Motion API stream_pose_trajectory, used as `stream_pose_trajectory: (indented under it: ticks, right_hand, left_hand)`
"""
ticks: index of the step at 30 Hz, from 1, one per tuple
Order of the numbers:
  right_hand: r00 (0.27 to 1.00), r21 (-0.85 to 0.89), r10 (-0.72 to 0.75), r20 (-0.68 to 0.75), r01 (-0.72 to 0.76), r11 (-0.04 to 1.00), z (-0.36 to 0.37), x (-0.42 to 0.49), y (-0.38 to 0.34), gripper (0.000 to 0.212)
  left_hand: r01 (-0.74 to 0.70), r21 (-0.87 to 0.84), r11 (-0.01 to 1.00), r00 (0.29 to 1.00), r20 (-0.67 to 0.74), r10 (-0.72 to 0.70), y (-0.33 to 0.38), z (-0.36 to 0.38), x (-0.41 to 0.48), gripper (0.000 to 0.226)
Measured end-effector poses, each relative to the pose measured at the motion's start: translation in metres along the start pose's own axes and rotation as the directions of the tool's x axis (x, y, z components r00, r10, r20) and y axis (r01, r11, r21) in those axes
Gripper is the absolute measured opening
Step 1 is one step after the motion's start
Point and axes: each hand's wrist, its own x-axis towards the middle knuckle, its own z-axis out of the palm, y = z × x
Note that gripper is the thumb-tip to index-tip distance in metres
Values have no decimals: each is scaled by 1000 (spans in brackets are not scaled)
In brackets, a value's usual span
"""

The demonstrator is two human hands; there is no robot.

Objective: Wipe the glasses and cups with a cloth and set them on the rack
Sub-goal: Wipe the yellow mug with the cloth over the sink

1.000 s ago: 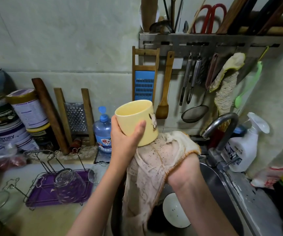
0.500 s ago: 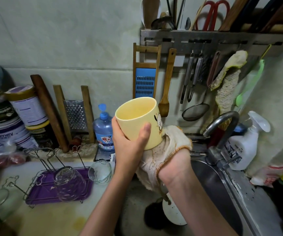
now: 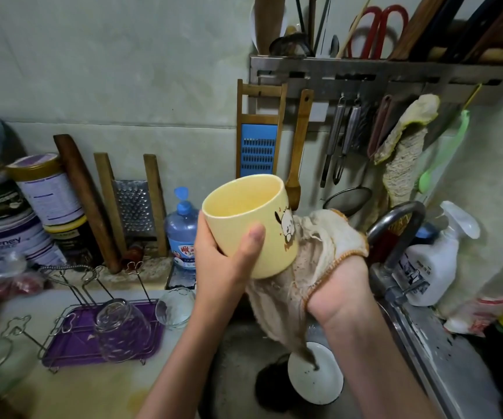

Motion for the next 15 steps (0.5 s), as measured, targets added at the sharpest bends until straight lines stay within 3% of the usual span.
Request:
stream_pose_trajectory:
  ticks: [5, 7, 10, 13, 14, 15]
  right_hand:
    - [967, 98, -5, 253, -21, 995, 19, 0, -5, 69]
    - [965, 24, -61, 255, 57, 998, 16, -3, 6, 53]
    - [942, -203, -214, 259, 270, 941, 10, -3, 25, 28]
    - [873, -436, -326, 361, 468, 769, 11, 1, 19, 54]
    - [875, -469, -341, 343, 474, 745, 11, 3, 10, 54]
    - [899, -430, -306, 313, 422, 798, 14, 5, 1, 46]
  left_hand:
    - [5, -29, 1000, 998, 60, -3, 5, 4, -10, 102]
    - [50, -83, 995, 998, 52, -46, 5, 6, -7, 110]
    - [70, -123, 990, 997, 49, -65, 5, 7, -3, 105]
    - [44, -82, 996, 993, 111, -35, 6, 4, -1, 112]
    - [43, -62, 997, 987, 157, -33, 6, 1, -1, 113]
    - [54, -55, 997, 978, 203, -42, 6, -1, -1, 114]
